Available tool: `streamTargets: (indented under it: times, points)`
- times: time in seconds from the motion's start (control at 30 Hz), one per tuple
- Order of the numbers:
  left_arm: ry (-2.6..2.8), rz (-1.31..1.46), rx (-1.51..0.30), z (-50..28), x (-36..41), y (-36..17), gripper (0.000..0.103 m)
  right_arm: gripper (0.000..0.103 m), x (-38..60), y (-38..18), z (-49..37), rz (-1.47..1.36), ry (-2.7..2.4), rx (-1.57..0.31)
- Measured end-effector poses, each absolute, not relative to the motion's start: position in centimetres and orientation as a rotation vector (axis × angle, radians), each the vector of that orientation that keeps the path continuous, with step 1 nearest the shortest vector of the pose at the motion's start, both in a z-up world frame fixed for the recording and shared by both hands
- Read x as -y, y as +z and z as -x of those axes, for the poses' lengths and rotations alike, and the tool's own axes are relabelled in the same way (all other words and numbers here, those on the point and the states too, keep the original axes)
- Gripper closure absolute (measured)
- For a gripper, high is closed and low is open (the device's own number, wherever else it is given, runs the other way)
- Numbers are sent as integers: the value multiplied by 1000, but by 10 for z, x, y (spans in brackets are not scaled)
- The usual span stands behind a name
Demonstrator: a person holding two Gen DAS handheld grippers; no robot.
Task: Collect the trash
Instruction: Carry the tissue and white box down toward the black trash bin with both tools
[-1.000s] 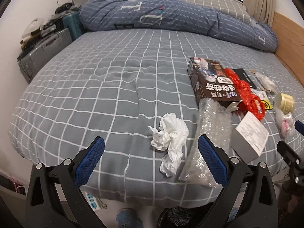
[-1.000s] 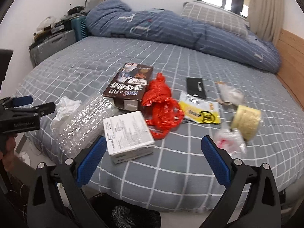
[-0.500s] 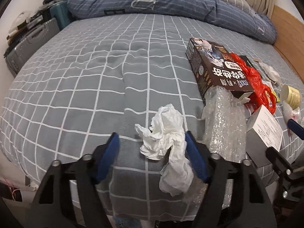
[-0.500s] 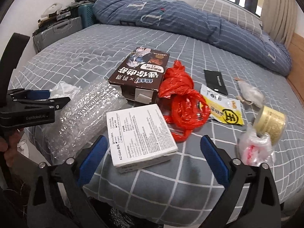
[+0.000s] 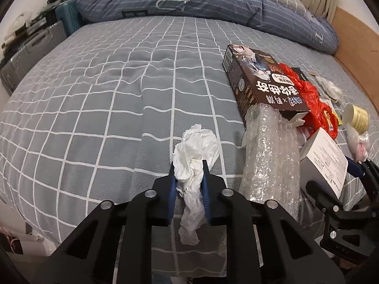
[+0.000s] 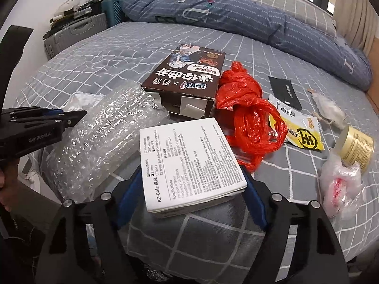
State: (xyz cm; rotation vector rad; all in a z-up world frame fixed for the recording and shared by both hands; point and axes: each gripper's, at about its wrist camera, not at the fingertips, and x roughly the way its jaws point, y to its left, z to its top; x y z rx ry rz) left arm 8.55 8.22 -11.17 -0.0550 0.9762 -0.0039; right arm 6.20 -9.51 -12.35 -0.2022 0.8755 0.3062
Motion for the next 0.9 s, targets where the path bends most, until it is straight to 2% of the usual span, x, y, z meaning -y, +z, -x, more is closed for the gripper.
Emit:
streamTargets:
  times: [0.4, 0.9]
  points:
    - [13, 81, -949, -84, -81, -96, 88, 29, 106, -111, -60, 177, 272, -862]
    - [4, 59, -853, -64, -66, -55, 87, 29, 123, -65, -41, 147, 209, -789]
